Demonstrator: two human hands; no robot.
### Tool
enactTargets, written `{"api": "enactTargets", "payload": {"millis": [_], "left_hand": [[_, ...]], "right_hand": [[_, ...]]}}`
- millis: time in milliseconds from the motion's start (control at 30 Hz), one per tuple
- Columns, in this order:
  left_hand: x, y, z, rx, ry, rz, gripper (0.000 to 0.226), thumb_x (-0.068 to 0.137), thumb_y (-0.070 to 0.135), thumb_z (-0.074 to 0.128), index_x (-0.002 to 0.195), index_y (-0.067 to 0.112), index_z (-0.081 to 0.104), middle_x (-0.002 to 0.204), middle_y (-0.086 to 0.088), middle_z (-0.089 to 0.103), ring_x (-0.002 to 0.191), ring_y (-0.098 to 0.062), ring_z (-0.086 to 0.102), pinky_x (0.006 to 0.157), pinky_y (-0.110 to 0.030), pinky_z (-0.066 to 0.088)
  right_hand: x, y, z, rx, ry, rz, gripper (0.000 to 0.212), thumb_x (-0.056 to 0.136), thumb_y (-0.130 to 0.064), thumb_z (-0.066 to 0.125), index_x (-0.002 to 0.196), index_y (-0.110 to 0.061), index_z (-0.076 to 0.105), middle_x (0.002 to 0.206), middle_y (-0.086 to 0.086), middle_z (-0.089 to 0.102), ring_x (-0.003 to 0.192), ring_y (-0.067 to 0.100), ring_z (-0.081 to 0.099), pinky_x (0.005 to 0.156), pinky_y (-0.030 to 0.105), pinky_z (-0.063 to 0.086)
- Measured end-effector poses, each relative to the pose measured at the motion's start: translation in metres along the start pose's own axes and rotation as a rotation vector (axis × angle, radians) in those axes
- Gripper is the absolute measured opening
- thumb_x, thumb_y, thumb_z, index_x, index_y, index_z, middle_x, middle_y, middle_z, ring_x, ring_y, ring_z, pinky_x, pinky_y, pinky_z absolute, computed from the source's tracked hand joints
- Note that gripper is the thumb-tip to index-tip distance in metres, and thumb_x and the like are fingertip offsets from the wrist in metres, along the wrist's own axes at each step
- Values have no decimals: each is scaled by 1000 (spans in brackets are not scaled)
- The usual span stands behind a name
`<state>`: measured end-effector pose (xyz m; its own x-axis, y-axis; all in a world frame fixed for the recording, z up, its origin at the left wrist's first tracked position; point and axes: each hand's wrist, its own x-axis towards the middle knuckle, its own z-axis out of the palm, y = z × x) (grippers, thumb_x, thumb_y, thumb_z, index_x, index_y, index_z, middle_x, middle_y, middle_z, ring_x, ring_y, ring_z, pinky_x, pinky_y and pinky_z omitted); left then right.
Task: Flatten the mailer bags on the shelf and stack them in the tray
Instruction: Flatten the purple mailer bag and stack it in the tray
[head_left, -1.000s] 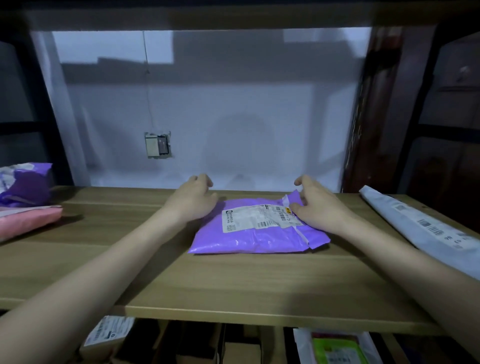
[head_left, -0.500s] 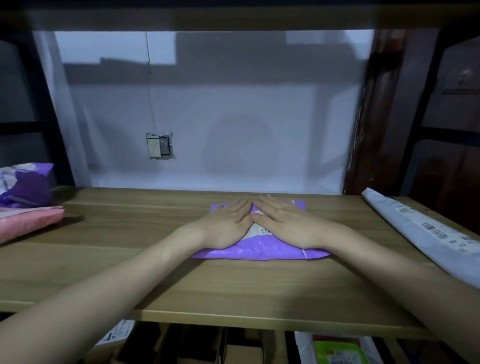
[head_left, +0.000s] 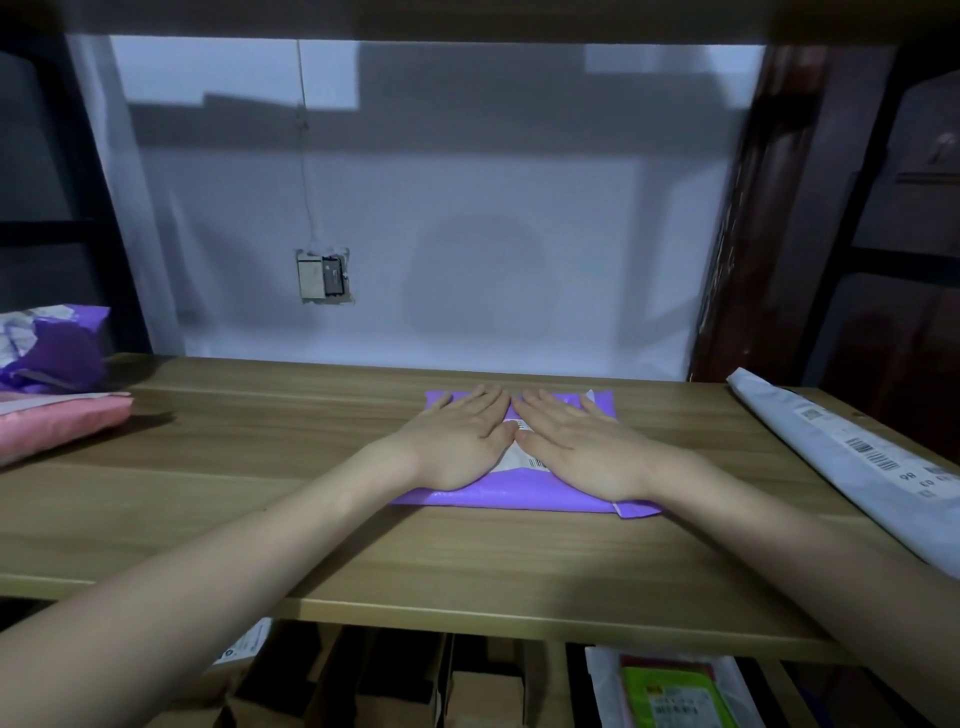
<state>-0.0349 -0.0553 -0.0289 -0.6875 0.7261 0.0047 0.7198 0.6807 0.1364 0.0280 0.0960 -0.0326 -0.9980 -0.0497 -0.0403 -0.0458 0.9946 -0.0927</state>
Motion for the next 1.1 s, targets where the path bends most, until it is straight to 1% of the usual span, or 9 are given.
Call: {"api": "enactTargets", "payload": {"millis": [233,433,633,800,1100], "left_hand": [[3,-1,1,-11,-25,-3,53,103,35,12,151,14,1,160,1,-5,146,-10,-7,116,-32,-5],[6,-3,0,-48,-51,-6,54,103,35,14,150,13,0,159,-1,-6,146,-12,-8,119,-38,-2],[6,-3,1,-78,-51,-1,53,103,33,16,150,14,1,159,0,-5,146,-13,-8,119,-38,-1],[5,-3,2,-87,-44,0,54,103,33,17,150,13,1,159,1,-5,146,-12,-9,119,-37,-2],[5,-2,1,-45,-57,-1,55,103,33,18,151,13,1,160,-1,-6,146,-15,-9,119,-37,-2]], "right_hand": [[1,0,2,7,-22,0,56,100,-43,9,150,-22,-5,159,-4,-8,145,7,-12,118,34,-11],[4,2,4,52,-46,-4,56,100,-43,9,150,-22,-6,159,-5,-9,145,7,-11,119,37,-9],[7,3,7,83,-58,-9,56,100,-42,9,149,-21,-7,159,-5,-9,145,8,-11,119,38,-7],[8,3,9,88,-74,-17,56,101,-41,8,149,-20,-9,159,-5,-12,145,8,-13,119,37,-8],[7,1,9,56,-102,-7,59,100,-45,8,149,-19,-11,158,-5,-15,145,9,-14,119,40,-7]]}}
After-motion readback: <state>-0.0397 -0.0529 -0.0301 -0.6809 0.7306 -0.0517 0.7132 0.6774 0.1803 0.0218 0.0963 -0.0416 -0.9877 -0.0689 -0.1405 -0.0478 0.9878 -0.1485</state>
